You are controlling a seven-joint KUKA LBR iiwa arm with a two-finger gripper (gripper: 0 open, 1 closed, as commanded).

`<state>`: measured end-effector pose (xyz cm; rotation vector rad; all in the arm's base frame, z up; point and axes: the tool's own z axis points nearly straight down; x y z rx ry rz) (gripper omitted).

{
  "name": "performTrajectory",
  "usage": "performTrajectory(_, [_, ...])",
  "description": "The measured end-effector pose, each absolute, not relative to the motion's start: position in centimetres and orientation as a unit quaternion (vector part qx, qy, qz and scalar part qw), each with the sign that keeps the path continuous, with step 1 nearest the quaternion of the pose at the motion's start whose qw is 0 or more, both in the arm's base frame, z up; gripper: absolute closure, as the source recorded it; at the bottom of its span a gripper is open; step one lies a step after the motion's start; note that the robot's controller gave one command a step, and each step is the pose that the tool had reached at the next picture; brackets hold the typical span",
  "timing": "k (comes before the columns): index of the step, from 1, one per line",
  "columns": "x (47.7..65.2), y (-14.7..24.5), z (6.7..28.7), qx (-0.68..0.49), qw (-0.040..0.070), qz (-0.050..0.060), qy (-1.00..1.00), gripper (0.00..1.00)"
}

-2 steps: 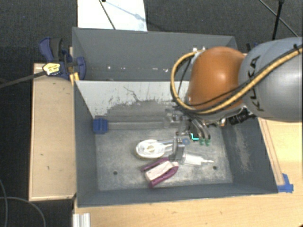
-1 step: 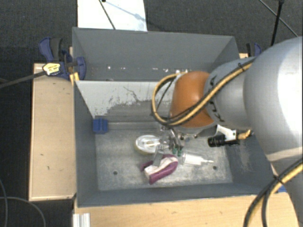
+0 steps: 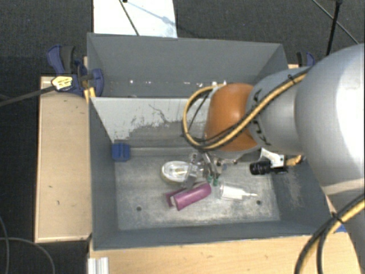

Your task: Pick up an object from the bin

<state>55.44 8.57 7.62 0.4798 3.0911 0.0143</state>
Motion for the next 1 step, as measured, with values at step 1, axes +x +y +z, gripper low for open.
performTrajectory(1, [56.06,10.08,24.78,0.145,0.005,0.002,0.989,1.00])
